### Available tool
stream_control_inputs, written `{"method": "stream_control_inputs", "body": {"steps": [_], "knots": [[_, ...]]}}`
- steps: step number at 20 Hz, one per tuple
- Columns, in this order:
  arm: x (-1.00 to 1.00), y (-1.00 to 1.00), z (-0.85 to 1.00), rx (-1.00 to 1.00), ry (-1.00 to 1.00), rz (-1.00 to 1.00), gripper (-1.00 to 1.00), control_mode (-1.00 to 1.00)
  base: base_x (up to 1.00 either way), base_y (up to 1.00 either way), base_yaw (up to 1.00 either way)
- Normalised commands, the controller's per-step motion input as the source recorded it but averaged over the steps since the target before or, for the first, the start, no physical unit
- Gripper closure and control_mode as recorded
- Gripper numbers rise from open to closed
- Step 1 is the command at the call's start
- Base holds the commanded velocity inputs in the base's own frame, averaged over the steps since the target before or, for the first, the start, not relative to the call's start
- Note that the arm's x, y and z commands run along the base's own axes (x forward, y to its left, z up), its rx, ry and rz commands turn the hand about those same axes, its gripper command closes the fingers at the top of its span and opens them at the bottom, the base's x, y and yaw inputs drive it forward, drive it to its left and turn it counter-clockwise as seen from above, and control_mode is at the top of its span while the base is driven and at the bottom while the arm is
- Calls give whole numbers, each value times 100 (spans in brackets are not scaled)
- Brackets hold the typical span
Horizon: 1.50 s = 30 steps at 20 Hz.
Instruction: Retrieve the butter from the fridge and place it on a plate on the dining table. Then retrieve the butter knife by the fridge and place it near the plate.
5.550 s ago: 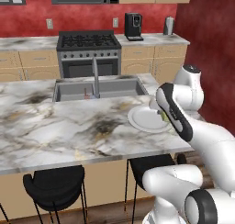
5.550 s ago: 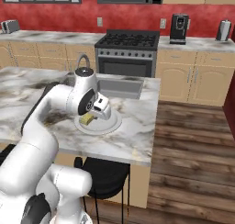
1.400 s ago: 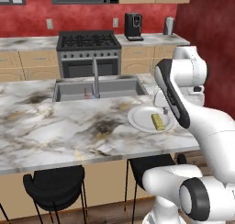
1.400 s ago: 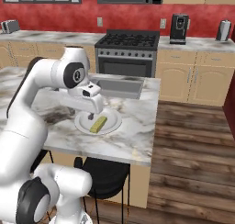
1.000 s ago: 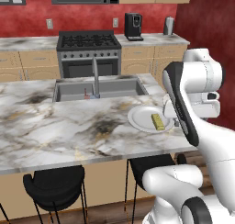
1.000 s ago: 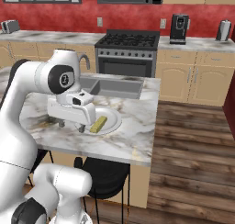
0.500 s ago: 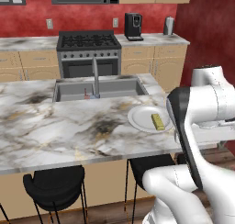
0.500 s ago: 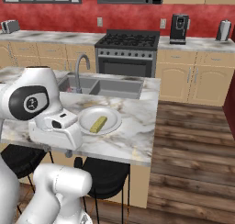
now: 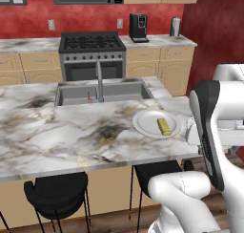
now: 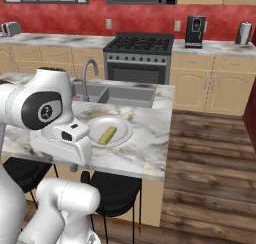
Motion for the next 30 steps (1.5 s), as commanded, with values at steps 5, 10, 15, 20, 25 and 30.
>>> {"method": "stream_control_inputs", "body": {"steps": [5,10,15,20,25,30], "knots": [[0,0,0,0,0,0,-100,-100,0,0,0],[0,0,0,0,0,0,-100,100,0,-3,0],[0,0,0,0,0,0,-100,100,-10,-58,-1],[0,0,0,0,0,0,-100,100,-30,-100,-4],[0,0,0,0,0,0,-100,100,-9,-100,-6],[0,0,0,0,0,0,-100,100,14,-89,-2]]}}
